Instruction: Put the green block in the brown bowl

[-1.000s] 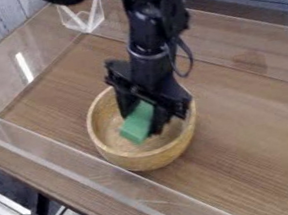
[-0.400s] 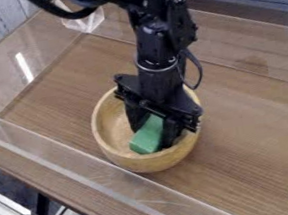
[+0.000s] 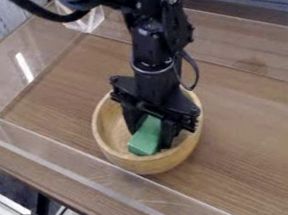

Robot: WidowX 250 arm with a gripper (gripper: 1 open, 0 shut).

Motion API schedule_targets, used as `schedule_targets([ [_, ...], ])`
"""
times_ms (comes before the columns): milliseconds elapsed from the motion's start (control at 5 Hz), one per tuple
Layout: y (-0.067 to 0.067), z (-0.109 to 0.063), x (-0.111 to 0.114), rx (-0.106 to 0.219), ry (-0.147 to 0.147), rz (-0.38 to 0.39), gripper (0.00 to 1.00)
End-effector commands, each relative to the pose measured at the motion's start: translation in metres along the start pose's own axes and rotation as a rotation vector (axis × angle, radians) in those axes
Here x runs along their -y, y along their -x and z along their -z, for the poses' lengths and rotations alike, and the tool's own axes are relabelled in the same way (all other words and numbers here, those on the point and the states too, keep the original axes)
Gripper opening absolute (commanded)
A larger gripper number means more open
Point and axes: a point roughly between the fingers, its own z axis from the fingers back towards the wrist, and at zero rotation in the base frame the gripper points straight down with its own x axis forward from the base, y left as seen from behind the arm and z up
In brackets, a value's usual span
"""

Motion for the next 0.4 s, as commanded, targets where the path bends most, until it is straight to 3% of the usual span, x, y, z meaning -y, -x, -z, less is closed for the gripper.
schedule_targets([
  [0, -0.0044, -0.013, 0.0011, 0.027, 0.022, -0.002, 0.0],
  [200, -0.0019, -0.0169, 0.0002, 0.028, 0.035, -0.021, 0.0],
])
